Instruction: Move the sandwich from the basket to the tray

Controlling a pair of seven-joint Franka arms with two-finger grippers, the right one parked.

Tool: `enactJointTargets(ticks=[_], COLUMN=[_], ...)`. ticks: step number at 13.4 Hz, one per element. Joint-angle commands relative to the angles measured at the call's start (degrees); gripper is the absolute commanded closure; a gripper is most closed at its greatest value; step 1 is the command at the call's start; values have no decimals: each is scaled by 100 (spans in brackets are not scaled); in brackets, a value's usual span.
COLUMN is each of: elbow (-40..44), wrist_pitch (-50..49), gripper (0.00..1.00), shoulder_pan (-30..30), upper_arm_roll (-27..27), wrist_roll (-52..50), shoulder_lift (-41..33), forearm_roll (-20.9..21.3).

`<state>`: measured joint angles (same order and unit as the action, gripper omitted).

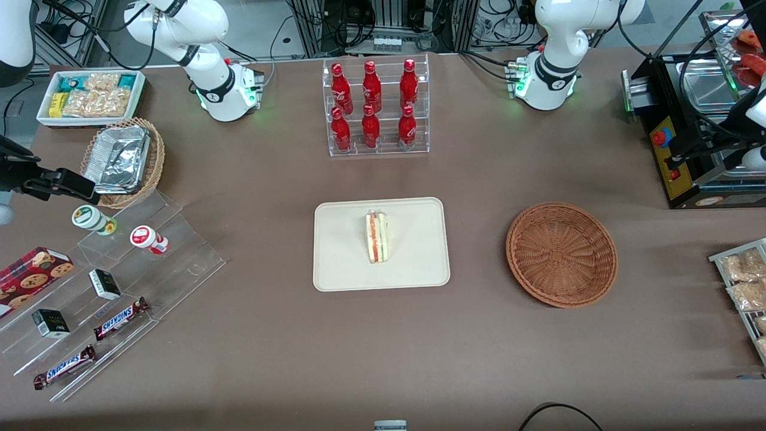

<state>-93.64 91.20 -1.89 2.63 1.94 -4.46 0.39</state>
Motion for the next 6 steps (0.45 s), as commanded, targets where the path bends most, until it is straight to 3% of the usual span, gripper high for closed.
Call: enactJointTargets(ticks=[1,6], elbow=[398,980], wrist_pitch=[-93,-119], gripper=[0,0], shoulder_pan=[-4,5], upper_arm_roll=[9,9], wrist_roll=[114,131], shoulder_lift=[312,824], forearm_roll=[14,5])
